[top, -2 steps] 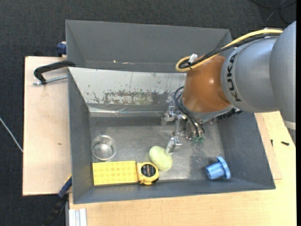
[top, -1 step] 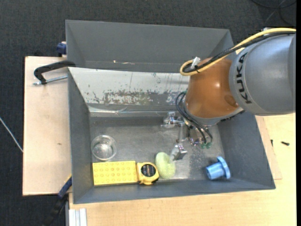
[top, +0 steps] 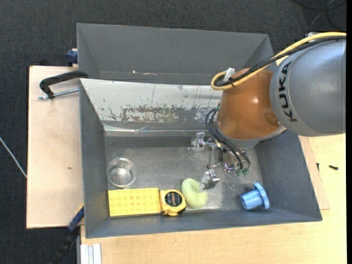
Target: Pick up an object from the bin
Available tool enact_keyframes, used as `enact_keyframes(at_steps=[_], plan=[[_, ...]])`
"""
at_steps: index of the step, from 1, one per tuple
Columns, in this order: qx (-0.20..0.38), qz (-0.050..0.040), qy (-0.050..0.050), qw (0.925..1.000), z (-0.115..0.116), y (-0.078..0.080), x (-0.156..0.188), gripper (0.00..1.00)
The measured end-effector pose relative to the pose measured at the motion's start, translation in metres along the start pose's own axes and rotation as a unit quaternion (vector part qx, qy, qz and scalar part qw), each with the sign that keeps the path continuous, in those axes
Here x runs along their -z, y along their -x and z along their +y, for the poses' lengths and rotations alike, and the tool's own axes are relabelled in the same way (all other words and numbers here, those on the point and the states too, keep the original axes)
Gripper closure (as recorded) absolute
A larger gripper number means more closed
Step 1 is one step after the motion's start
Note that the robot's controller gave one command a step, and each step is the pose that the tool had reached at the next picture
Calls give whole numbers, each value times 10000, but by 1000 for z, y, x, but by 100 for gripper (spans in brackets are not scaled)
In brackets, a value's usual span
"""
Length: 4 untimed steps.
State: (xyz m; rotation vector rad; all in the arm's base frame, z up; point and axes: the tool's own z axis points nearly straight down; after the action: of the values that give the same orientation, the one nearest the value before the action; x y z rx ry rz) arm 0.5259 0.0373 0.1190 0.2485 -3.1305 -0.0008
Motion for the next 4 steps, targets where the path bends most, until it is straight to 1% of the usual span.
enact_keyframes(at_steps=[1, 2, 3, 4], plan=[[441, -31, -9, 9990, 26, -1, -22, 0], [687, -24, -33, 9976, 82, 2, -33, 0], [504, -69, 2, 9987, 105, 3, -34, 0], [1036, -77, -4, 9946, 104, -1, -31, 0]])
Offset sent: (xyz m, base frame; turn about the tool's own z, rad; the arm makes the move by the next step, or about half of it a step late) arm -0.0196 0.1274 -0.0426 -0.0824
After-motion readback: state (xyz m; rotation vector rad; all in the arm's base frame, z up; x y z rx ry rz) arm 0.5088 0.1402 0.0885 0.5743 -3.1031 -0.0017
